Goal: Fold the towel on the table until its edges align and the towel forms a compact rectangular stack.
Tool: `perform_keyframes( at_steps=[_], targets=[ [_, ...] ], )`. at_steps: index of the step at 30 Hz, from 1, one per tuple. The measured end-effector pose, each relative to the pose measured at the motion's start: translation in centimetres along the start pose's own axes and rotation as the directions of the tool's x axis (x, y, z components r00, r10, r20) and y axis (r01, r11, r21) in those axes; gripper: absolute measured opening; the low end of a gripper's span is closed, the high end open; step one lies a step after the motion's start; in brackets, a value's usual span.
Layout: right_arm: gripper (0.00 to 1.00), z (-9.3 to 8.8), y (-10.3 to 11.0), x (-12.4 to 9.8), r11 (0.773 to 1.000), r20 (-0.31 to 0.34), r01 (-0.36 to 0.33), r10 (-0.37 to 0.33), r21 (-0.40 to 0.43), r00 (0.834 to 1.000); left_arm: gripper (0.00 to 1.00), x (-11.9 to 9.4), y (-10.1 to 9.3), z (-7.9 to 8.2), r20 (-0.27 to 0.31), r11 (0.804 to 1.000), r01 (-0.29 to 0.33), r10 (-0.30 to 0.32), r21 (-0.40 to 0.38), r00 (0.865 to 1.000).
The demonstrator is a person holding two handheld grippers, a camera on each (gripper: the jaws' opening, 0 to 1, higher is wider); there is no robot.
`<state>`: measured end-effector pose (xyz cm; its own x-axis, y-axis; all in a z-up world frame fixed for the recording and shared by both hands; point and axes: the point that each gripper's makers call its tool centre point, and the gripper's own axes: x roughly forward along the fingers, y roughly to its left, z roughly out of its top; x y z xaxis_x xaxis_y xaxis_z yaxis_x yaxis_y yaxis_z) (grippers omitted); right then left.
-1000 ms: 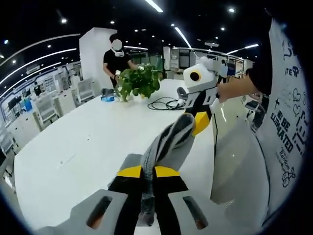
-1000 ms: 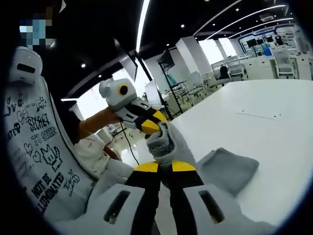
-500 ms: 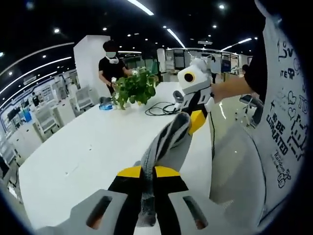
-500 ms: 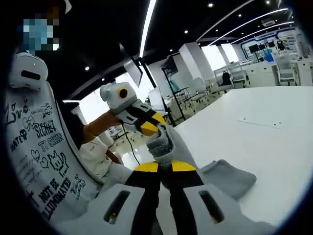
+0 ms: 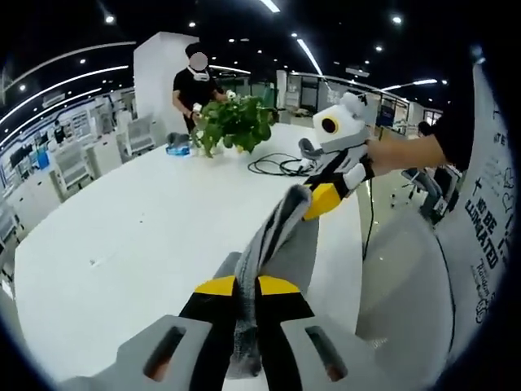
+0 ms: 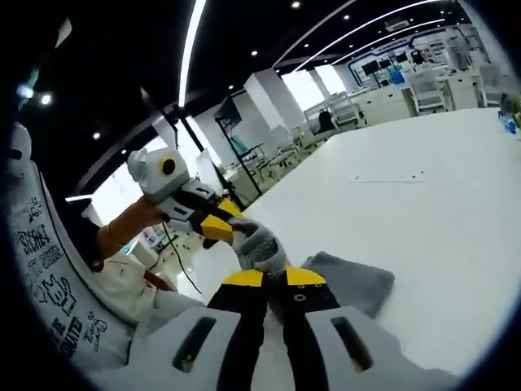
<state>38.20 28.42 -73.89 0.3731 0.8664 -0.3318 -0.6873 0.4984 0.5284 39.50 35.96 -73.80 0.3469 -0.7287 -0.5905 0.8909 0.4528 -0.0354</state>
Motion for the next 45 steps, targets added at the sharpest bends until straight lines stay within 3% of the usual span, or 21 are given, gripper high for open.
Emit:
perform_keyframes(
  at_steps=[2, 11, 16, 21, 24, 31, 38, 45],
  targets=[
    [0.05, -0.4, -1.2, 0.6, 0.999, -0.006, 0.032, -0.031, 0.027, 0.999, 0.08, 1.1, 0.7, -1.1, -0.041, 0.999, 0.008, -0.009, -0.043, 0.999],
    [0.05, -3.4, -6.1, 2.9, 0.984, -0.105, 0.132, -0.12, 0.119, 0.987, 0.09, 5.6, 2.5, -5.3, -0.191, 0.998, 0.037, -0.047, -0.053, 0.98],
    [0.05, -3.9, -7.7, 3.4, 0.977, -0.103, 0.156, -0.142, 0.147, 0.985, 0.09, 6.8, 3.6, -5.9, -0.203, 0.998, 0.027, -0.037, -0.049, 0.979],
    [0.05, -5.2, -9.1, 4.0, 0.97, -0.144, 0.181, -0.158, 0.162, 0.977, 0.09, 8.2, 5.0, -7.3, -0.225, 0.995, 0.019, -0.041, -0.1, 0.974],
    [0.05, -6.2, -11.0, 4.4, 0.964, -0.167, 0.213, -0.187, 0.157, 0.968, 0.08, 8.9, 5.2, -7.7, -0.217, 0.992, 0.007, -0.035, -0.126, 0.976],
    [0.06, -7.0, -12.2, 5.0, 0.955, -0.173, 0.23, -0.198, 0.187, 0.965, 0.07, 9.8, 5.7, -8.3, -0.222, 0.99, -0.03, -0.001, -0.138, 0.975],
    [0.09, -7.1, -12.8, 4.9, 0.964, -0.18, 0.246, -0.226, 0.097, 0.957, 0.17, 8.8, 6.9, -8.1, -0.202, 0.982, -0.104, 0.071, -0.158, 0.977],
    [0.19, -6.4, -13.0, 4.1, 0.953, -0.15, 0.302, -0.298, 0.003, 0.943, 0.17, 7.1, 6.9, -7.9, -0.172, 0.975, -0.138, 0.108, -0.172, 0.979]
  ],
)
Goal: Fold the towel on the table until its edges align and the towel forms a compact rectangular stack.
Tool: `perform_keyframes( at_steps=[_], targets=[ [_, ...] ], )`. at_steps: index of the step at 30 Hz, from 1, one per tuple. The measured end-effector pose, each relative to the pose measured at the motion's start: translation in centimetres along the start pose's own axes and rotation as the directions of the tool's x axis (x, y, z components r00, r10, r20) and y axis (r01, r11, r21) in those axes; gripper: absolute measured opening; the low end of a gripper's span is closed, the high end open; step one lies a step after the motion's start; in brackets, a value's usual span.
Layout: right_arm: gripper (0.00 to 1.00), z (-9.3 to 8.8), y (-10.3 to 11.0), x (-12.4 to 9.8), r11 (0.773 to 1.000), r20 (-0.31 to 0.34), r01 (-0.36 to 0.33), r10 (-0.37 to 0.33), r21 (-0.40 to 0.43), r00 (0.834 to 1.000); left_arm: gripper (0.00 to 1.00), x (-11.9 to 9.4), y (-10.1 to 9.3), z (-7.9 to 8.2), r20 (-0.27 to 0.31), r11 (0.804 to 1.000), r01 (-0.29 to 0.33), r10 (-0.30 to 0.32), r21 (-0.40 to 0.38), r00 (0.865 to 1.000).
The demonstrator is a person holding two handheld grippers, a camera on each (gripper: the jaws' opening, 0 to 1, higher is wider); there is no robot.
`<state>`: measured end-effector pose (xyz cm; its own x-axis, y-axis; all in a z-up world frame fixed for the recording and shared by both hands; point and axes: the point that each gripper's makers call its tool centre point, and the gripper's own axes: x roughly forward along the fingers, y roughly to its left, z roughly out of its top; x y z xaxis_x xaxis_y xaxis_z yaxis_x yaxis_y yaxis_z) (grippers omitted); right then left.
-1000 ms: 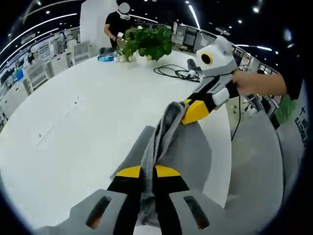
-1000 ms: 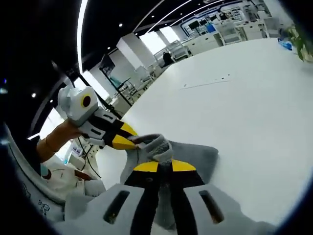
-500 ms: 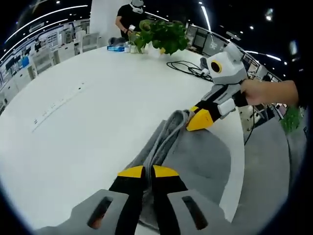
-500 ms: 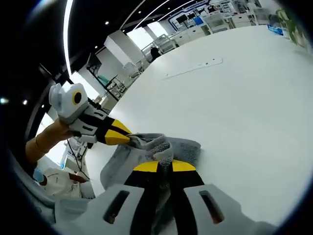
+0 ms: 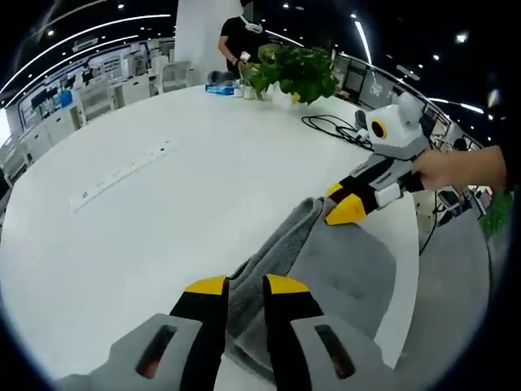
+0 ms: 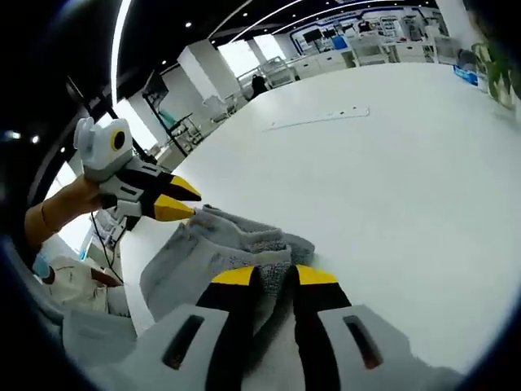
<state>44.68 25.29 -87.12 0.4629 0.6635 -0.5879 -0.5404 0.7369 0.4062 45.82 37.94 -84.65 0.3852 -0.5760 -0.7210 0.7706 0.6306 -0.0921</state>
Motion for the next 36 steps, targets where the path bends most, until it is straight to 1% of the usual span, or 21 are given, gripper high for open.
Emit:
perform_keyframes(
  at_steps=[3, 7, 10, 11, 13, 16, 19, 21, 22, 23, 24, 26, 30, 33, 36],
  targets=[
    [0.23, 0.2, -0.3, -0.4, 1.0, 0.016, 0.019, -0.019, -0.016, 1.0, 0.17, -0.9, -0.4, -0.6, 0.003, 1.0, 0.001, -0.001, -0.017, 1.0],
    [0.23, 0.2, 0.1, -1.2, 1.0, 0.034, 0.0, 0.001, -0.009, 0.999, 0.2, -2.1, -0.8, -1.3, 0.023, 0.998, -0.009, 0.011, -0.058, 1.0],
    [0.27, -0.2, 0.2, -1.7, 1.0, 0.036, 0.003, -0.003, -0.018, 0.999, 0.21, -2.6, -0.9, -1.8, 0.029, 0.997, -0.025, 0.027, -0.078, 0.999],
    [0.28, -0.5, 0.2, -1.9, 1.0, 0.038, 0.0, 0.001, -0.018, 0.999, 0.22, -2.8, -1.0, -2.2, 0.032, 0.995, -0.037, 0.04, -0.088, 0.999],
    [0.28, -0.8, 0.4, -2.2, 1.0, 0.043, -0.006, 0.006, -0.002, 0.999, 0.25, -2.9, -1.3, -2.9, 0.031, 0.994, -0.041, 0.044, -0.099, 0.999],
    [0.3, -1.4, 0.7, -2.5, 1.0, 0.047, -0.012, 0.011, 0.009, 0.999, 0.28, -2.8, -1.7, -4.3, 0.009, 0.991, -0.04, 0.042, -0.126, 0.999],
    [0.33, -2.1, 0.7, -2.8, 1.0, 0.046, -0.018, 0.017, 0.01, 0.999, 0.32, -3.0, -2.3, -5.4, 0.014, 0.988, -0.042, 0.044, -0.146, 0.999],
    [0.35, -2.3, 1.2, -3.1, 0.999, 0.054, -0.039, 0.039, 0.009, 0.998, 0.35, -3.2, -2.9, -5.7, 0.021, 0.99, -0.046, 0.05, -0.133, 0.999],
    [0.37, -2.3, 1.6, -3.4, 0.999, 0.074, -0.054, 0.053, 0.004, 0.996, 0.37, -3.1, -2.9, -6.0, 0.027, 0.993, -0.051, 0.054, -0.102, 0.998],
    [0.38, -2.4, 2.0, -3.5, 0.998, 0.08, -0.063, 0.063, -0.005, 0.995, 0.38, -3.2, -3.1, -6.0, 0.037, 0.996, -0.048, 0.051, -0.076, 0.998],
    [0.39, -2.7, 2.5, -3.7, 0.996, 0.08, -0.08, 0.082, -0.034, 0.993, 0.38, -3.2, -3.4, -6.0, 0.046, 0.997, -0.043, 0.046, -0.062, 0.998],
    [0.41, -3.2, 3.1, -4.0, 0.994, 0.073, -0.089, 0.094, -0.066, 0.993, 0.38, -3.4, -4.3, -6.1, 0.059, 0.999, -0.026, 0.029, -0.048, 0.998],
    [0.46, -4.1, 4.1, -4.4, 0.991, 0.069, -0.116, 0.121, -0.073, 0.99, 0.38, -3.6, -5.9, -6.2, 0.079, 1.0, 0.004, -0.003, -0.021, 0.997],
    [0.49, -4.5, 4.5, -4.7, 0.991, 0.076, -0.123, 0.128, -0.06, 0.989, 0.41, -3.7, -6.5, -6.6, 0.073, 0.999, 0.013, -0.011, -0.032, 0.997],
    [0.5, -5.4, 5.2, -4.8, 0.988, 0.061, -0.141, 0.145, -0.058, 0.988, 0.44, -3.8, -7.1, -7.0, 0.077, 0.999, 0.021, -0.018, -0.044, 0.997]
  ],
)
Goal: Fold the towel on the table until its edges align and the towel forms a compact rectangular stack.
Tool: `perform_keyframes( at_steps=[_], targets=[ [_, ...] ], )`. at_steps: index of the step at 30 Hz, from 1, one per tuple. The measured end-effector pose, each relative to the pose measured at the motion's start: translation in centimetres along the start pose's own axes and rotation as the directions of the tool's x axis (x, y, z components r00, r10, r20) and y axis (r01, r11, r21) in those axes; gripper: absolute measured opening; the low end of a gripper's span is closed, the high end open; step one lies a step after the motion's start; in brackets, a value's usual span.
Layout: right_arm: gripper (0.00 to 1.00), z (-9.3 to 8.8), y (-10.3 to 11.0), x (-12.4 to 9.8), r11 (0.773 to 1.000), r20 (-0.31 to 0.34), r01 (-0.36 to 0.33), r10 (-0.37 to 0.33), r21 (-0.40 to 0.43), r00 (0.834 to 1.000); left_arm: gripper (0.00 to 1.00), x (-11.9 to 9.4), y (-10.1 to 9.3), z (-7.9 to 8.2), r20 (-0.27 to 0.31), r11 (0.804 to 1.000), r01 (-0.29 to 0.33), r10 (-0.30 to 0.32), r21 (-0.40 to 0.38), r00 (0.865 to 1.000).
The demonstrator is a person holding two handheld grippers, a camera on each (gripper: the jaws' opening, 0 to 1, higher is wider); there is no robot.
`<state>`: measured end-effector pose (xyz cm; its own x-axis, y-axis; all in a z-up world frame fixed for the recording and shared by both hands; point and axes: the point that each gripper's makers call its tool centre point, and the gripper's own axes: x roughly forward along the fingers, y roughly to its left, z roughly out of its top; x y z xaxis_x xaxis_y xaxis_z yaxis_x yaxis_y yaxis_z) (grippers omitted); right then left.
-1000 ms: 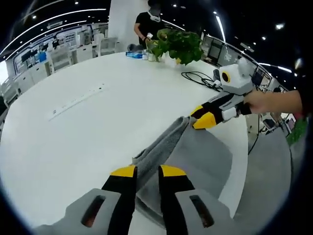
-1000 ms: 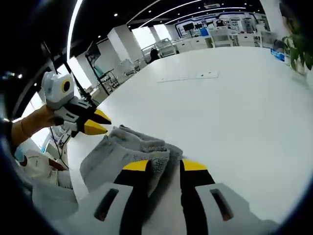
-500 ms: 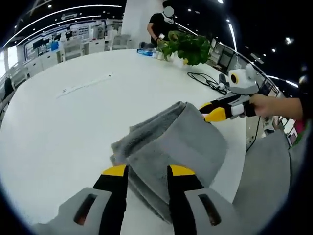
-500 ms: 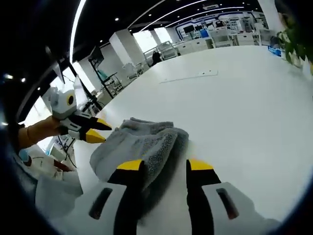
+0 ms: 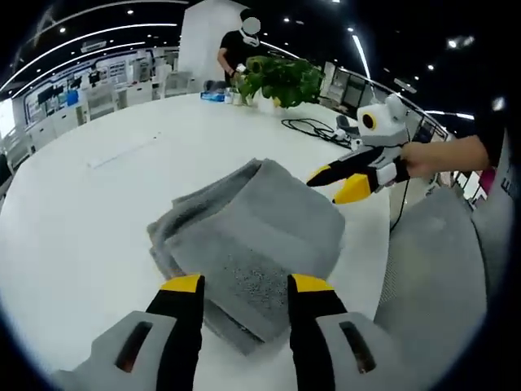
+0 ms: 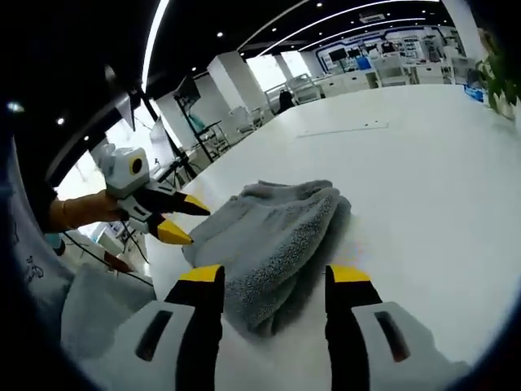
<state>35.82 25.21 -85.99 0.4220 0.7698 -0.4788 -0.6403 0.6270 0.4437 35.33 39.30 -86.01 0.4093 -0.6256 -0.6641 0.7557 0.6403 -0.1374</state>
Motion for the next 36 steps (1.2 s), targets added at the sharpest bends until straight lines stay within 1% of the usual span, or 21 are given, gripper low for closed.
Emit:
perform_keyframes(
  at_steps=[2, 4, 7, 9, 10, 13, 17, 20, 21, 23, 27, 30, 32, 36],
  targets=[
    [0.51, -0.7, 0.5, -0.1, 1.0, -0.008, -0.012, 0.012, 0.011, 1.0, 0.45, -0.1, -0.3, -0.4, 0.004, 1.0, 0.003, -0.003, 0.0, 1.0],
    [0.53, -1.3, 0.8, -0.1, 1.0, -0.018, -0.009, 0.009, 0.005, 1.0, 0.46, -0.2, -0.5, -0.6, 0.008, 1.0, -0.002, 0.002, 0.026, 1.0],
    [0.55, -2.4, 1.1, -0.1, 1.0, -0.046, 0.001, -0.002, -0.023, 0.999, 0.49, -0.3, -0.8, -1.7, -0.029, 0.997, -0.015, 0.017, 0.075, 0.999],
    [0.56, -3.1, 1.2, 0.0, 0.999, -0.069, 0.007, -0.01, -0.051, 0.998, 0.5, -0.4, -0.6, -2.7, -0.065, 0.992, -0.039, 0.047, 0.123, 0.997],
    [0.56, -3.2, 1.2, 0.0, 0.998, -0.073, 0.009, -0.013, -0.055, 0.997, 0.5, -0.4, -0.6, -2.8, -0.068, 0.991, -0.042, 0.051, 0.127, 0.996],
    [0.56, -4.1, 1.7, 0.4, 0.997, -0.102, 0.001, -0.008, -0.073, 0.995, 0.5, 0.3, -0.6, -4.4, -0.104, 0.987, -0.075, 0.09, 0.139, 0.991],
    [0.56, -4.7, 2.0, 0.8, 0.993, -0.129, 0.007, -0.022, -0.119, 0.991, 0.49, 0.9, -0.7, -5.2, -0.117, 0.989, -0.087, 0.101, 0.12, 0.988],
    [0.53, -4.7, 2.1, 1.0, 0.988, -0.13, 0.003, -0.024, -0.157, 0.991, 0.49, 1.3, -0.8, -5.3, -0.116, 0.99, -0.083, 0.096, 0.115, 0.989],
    [0.51, -4.9, 1.8, 1.0, 0.979, -0.151, 0.018, -0.05, -0.203, 0.987, 0.48, 1.4, -0.9, -5.3, -0.111, 0.99, -0.08, 0.093, 0.116, 0.989],
    [0.5, -5.3, 1.4, 1.2, 0.964, -0.182, 0.029, -0.079, -0.263, 0.98, 0.47, 1.8, -0.9, -5.4, -0.116, 0.99, -0.078, 0.092, 0.115, 0.989],
    [0.46, -5.0, 1.1, 1.7, 0.965, -0.168, 0.048, -0.094, -0.259, 0.981, 0.44, 2.4, -0.7, -5.2, -0.122, 0.989, -0.087, 0.102, 0.122, 0.987],
    [0.41, -5.0, 0.6, 2.0, 0.958, -0.184, 0.059, -0.114, -0.28, 0.976, 0.43, 2.9, -0.6, -5.0, -0.122, 0.989, -0.079, 0.094, 0.124, 0.988],
    [0.4, -4.8, 0.3, 2.2, 0.958, -0.191, 0.06, -0.117, -0.28, 0.975, 0.42, 3.2, -0.3, -4.8, -0.127, 0.988, -0.074, 0.092, 0.137, 0.988],
    [0.4, -3.8, -0.7, 2.5, 0.962, -0.174, 0.075, -0.124, -0.263, 0.977, 0.41, 3.7, 0.7, -4.1, -0.129, 0.987, -0.075, 0.094, 0.144, 0.987]
  ],
)
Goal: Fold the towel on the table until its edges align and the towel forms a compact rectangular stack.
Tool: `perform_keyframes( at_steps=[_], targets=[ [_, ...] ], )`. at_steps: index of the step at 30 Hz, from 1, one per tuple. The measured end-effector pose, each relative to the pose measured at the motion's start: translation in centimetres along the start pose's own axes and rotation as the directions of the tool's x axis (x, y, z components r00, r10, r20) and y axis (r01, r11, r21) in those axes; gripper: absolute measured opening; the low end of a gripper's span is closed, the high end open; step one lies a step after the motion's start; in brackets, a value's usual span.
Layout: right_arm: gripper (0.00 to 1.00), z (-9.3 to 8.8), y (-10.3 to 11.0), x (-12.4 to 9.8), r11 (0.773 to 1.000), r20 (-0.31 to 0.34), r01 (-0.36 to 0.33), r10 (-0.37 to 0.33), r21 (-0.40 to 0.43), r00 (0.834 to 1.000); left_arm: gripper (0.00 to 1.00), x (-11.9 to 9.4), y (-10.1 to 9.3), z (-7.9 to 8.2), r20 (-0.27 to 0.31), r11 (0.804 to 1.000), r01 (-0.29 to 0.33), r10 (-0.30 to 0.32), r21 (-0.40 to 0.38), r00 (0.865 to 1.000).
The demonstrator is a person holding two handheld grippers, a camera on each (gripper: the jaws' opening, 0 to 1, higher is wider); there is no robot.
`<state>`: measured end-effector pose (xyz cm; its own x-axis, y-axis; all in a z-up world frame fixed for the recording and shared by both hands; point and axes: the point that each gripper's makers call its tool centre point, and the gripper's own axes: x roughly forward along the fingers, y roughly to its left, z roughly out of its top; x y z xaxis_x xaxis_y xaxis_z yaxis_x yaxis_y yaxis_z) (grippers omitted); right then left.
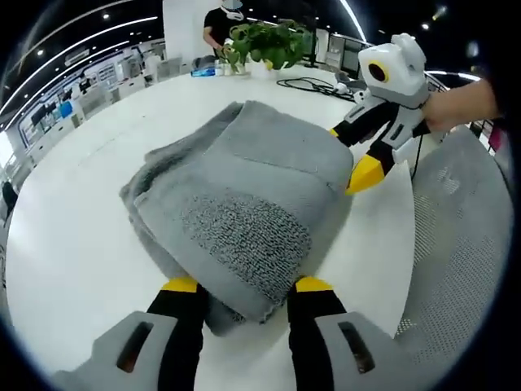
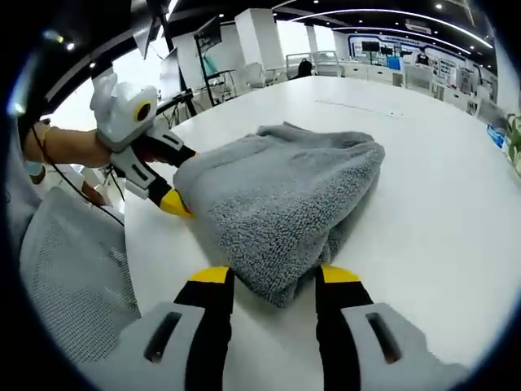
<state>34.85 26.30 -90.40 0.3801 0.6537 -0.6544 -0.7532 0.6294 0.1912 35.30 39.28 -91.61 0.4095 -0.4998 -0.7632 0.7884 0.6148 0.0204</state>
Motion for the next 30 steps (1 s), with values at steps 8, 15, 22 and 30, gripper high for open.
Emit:
perform_keyframes(
  at_steps=[8, 15, 22, 30],
  targets=[
    [0.4, 2.0, -3.0, 1.3, 0.999, 0.03, 0.02, -0.021, 0.032, 0.999, 0.41, 2.1, 3.5, 1.9, 0.002, 1.0, -0.009, 0.009, 0.013, 1.0],
    [0.43, 3.8, -5.3, 2.0, 0.997, 0.066, 0.046, -0.049, 0.057, 0.997, 0.41, 2.9, 5.9, 3.4, 0.012, 1.0, -0.019, 0.019, 0.016, 1.0],
    [0.43, 4.3, -6.2, 2.6, 0.995, 0.072, 0.06, -0.066, 0.076, 0.995, 0.41, 3.4, 6.5, 3.9, 0.014, 1.0, -0.023, 0.023, -0.003, 1.0],
    [0.43, 4.3, -6.0, 1.8, 0.994, 0.079, 0.063, -0.07, 0.09, 0.994, 0.41, 2.5, 6.3, 4.1, 0.024, 0.999, -0.043, 0.043, -0.025, 0.999]
  ],
)
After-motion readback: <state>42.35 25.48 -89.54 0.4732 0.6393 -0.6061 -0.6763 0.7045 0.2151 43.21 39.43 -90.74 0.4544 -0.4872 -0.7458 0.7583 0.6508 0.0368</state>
